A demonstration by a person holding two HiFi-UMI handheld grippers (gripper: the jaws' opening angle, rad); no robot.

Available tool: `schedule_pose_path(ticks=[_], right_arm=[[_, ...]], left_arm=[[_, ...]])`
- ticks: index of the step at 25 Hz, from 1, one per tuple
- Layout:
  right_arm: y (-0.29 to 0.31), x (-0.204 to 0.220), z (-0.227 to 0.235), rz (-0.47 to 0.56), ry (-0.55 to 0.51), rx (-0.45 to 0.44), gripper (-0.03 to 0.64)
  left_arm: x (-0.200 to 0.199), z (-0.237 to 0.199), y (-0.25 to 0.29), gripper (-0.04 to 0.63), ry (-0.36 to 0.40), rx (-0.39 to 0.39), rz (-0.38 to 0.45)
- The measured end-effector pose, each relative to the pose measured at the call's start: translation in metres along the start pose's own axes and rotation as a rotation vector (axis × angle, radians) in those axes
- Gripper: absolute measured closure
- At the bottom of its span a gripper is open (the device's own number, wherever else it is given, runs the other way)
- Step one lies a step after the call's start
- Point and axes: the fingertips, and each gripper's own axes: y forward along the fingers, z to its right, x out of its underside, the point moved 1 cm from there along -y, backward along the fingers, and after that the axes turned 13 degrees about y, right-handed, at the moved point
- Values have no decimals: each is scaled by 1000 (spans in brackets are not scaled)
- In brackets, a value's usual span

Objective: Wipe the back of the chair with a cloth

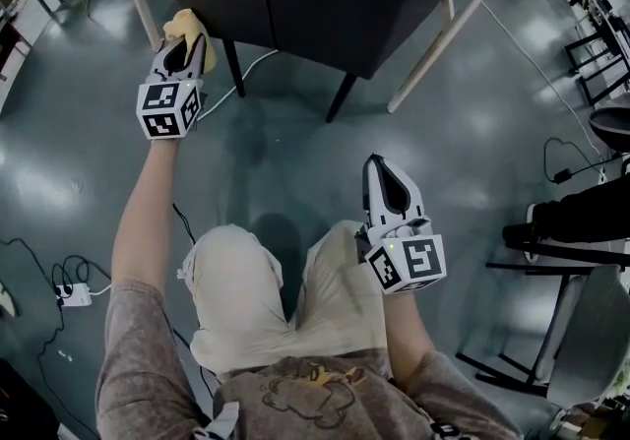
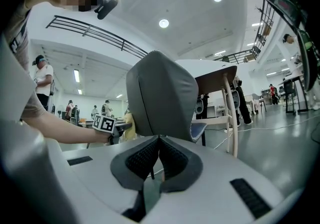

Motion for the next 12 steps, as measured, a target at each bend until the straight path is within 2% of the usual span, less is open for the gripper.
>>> schedule_pose_path(ticks=[12], right_arm=[[-10, -3, 9, 8, 2, 15, 591]], left_arm=[[-45, 104, 17, 543, 65, 191, 94]])
